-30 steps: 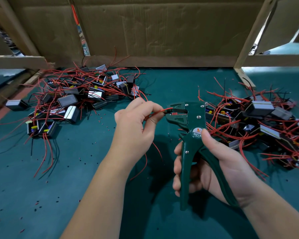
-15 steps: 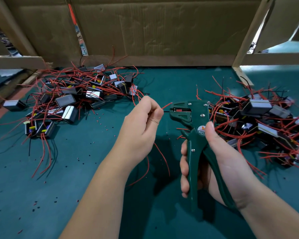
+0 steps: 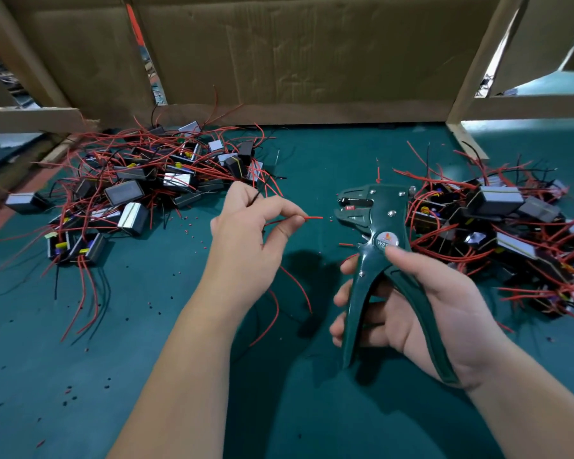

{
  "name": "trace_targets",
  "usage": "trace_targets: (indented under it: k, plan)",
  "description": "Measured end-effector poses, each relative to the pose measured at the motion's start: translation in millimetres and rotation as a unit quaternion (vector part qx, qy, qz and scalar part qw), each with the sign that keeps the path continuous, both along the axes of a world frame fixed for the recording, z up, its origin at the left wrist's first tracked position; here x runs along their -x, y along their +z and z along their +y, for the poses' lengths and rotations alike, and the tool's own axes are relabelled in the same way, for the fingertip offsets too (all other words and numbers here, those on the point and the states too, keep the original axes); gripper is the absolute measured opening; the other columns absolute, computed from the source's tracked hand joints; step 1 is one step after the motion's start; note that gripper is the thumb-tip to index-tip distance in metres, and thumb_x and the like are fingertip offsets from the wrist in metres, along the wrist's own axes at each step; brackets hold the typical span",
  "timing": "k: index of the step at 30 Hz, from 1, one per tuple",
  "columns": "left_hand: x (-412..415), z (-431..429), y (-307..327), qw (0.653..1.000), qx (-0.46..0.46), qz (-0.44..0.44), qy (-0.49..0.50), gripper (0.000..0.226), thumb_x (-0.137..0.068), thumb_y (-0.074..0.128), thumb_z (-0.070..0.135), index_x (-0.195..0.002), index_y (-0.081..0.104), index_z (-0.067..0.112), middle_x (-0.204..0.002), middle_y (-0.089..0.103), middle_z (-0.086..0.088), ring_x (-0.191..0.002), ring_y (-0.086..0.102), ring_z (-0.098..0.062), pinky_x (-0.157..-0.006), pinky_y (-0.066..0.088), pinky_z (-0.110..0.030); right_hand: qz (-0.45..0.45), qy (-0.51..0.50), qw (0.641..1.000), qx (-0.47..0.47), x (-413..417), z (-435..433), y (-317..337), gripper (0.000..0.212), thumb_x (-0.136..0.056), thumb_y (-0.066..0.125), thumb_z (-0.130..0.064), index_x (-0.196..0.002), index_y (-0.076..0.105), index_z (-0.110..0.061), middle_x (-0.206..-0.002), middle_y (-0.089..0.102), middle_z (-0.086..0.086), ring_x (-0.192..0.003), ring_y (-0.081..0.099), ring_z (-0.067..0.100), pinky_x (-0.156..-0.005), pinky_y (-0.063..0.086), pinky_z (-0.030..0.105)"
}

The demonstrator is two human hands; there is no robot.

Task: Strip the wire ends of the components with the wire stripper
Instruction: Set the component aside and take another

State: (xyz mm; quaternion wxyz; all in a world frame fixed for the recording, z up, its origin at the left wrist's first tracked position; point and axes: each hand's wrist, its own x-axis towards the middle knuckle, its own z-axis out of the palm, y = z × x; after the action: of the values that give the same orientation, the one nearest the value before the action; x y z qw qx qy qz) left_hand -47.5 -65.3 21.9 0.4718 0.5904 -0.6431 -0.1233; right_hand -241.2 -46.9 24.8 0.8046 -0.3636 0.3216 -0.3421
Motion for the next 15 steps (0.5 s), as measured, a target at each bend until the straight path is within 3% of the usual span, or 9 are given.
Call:
trace_targets:
  k: [5, 10, 15]
  plan:
    - [-3.1, -0.8, -0.1, 0.999, 0.026, -0.003, 0.019, 0.012, -0.089, 0.066, 0.019, -0.088, 0.071, 0.03, -0.082, 0.031, 0.01, -0.075, 0.039, -0.008, -0.083, 0.041, -0.057, 0.001, 0.05, 0.999, 0.016, -1.0, 2.4, -2.0, 0.065, -0.044, 0.089, -0.037, -0.095, 0.067, -0.003, -0.081, 0.06, 0.028, -0.067, 0.062, 0.045, -0.066, 0.053, 0.055]
    - [-0.6, -0.1, 1.6, 1.0, 0.029, -0.004, 0.005, 0.018, -0.088, 0.067, 0.018, -0.087, 0.068, 0.036, -0.082, 0.03, 0.009, -0.074, 0.039, -0.009, -0.082, 0.042, -0.053, -0.002, 0.058, 0.998, 0.021, -4.0, 5.0, -2.4, 0.065, -0.045, 0.09, -0.034, -0.097, 0.066, -0.002, -0.081, 0.06, 0.029, -0.067, 0.062, 0.046, -0.069, 0.053, 0.059]
    - [1.6, 0.3, 1.9, 1.0, 0.027, -0.002, 0.001, 0.018, -0.088, 0.067, 0.016, -0.087, 0.069, 0.034, -0.082, 0.031, 0.009, -0.075, 0.04, -0.008, -0.083, 0.042, -0.052, 0.029, 0.035, 0.999, 0.026, -6.3, 7.0, -1.0, 0.032, -0.071, 0.072, -0.028, -0.091, 0.065, -0.004, -0.078, 0.06, 0.027, -0.063, 0.062, 0.042, -0.065, 0.053, 0.056]
